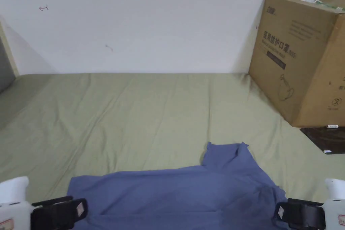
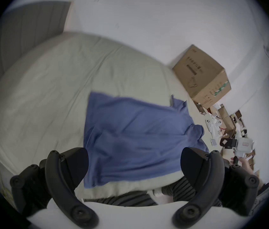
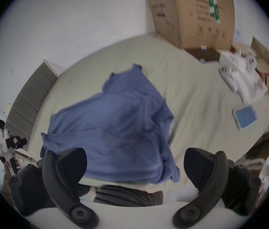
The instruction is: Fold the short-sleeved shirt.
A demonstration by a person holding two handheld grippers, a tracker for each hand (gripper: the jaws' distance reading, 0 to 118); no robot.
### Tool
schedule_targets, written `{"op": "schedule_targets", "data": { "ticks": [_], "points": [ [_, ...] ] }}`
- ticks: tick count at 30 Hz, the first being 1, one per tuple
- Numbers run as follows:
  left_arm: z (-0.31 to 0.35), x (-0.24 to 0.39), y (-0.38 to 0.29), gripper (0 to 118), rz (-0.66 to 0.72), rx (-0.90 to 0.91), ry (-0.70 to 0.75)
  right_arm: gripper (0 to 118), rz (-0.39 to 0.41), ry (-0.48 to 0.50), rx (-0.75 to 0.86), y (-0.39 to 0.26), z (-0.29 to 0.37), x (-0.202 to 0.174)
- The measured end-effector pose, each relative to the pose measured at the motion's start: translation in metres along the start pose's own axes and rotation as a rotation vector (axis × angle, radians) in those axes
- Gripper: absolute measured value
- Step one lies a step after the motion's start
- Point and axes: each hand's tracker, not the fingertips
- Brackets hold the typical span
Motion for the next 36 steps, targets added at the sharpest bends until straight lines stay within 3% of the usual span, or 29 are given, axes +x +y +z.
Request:
{"op": "schedule_targets", "data": {
  "ticks": [2,3,4,5,6,7,10,13,17,20,21,22,23,24,25,31,34,35,36],
  "points": [
    [0.004,0.027,0.006,113,-0.067,0.049,0.000,115,0.044,0.026,0.149,0.000,0.017,-0.024],
    [0.005,0.037,0.007,105,-0.081,0.079,0.011,109,0.052,0.044,0.204,0.001,0.024,-0.034],
    [0.008,0.048,0.010,87,-0.099,0.122,0.028,100,0.046,0.065,0.272,0.001,0.032,-0.044],
    [0.008,0.055,0.010,56,-0.110,0.148,0.020,79,0.044,0.089,0.320,0.002,0.037,-0.052],
    [0.006,0.061,0.010,8,-0.119,0.157,0.024,34,0.039,0.109,0.350,0.004,0.040,-0.060],
    [0.004,0.068,0.009,1,-0.141,0.181,0.046,10,0.029,0.119,0.361,0.008,0.040,-0.066],
    [-0.003,0.062,0.017,0,-0.114,0.190,-0.023,8,0.017,0.192,0.381,0.017,0.035,-0.075],
    [-0.019,0.040,0.050,0,0.010,0.111,-0.040,8,0.023,0.202,0.370,0.028,0.028,-0.083],
    [-0.083,-0.026,0.094,1,0.069,-0.128,0.077,8,0.032,0.237,0.338,0.035,0.014,-0.085],
    [-0.130,-0.069,0.106,1,0.069,-0.142,0.124,8,0.031,0.227,0.296,0.035,-0.003,-0.081],
    [-0.143,-0.079,0.108,11,0.069,-0.149,0.149,8,0.023,0.220,0.276,0.036,-0.011,-0.082],
    [-0.160,-0.093,0.109,44,0.073,-0.172,0.190,8,0.007,0.215,0.248,0.035,-0.018,-0.080],
    [-0.178,-0.105,0.106,94,0.086,-0.228,0.179,8,-0.014,0.215,0.220,0.034,-0.025,-0.077],
    [-0.188,-0.106,0.104,118,0.106,-0.125,0.152,8,-0.029,0.216,0.198,0.033,-0.031,-0.075],
    [-0.210,-0.113,0.098,112,0.098,-0.205,0.190,8,-0.045,0.220,0.177,0.035,-0.039,-0.074],
    [-0.288,-0.148,0.062,113,0.001,-0.370,0.326,8,-0.050,0.194,0.114,0.032,-0.065,-0.063],
    [-0.296,-0.133,0.046,114,-0.220,-0.406,0.394,8,-0.050,0.177,0.081,0.030,-0.074,-0.058],
    [-0.292,-0.126,0.051,112,-0.228,-0.383,0.427,8,-0.049,0.174,0.072,0.029,-0.076,-0.056],
    [-0.272,-0.115,0.065,102,-0.204,-0.372,0.423,8,-0.046,0.173,0.068,0.028,-0.077,-0.054]
  ]
}}
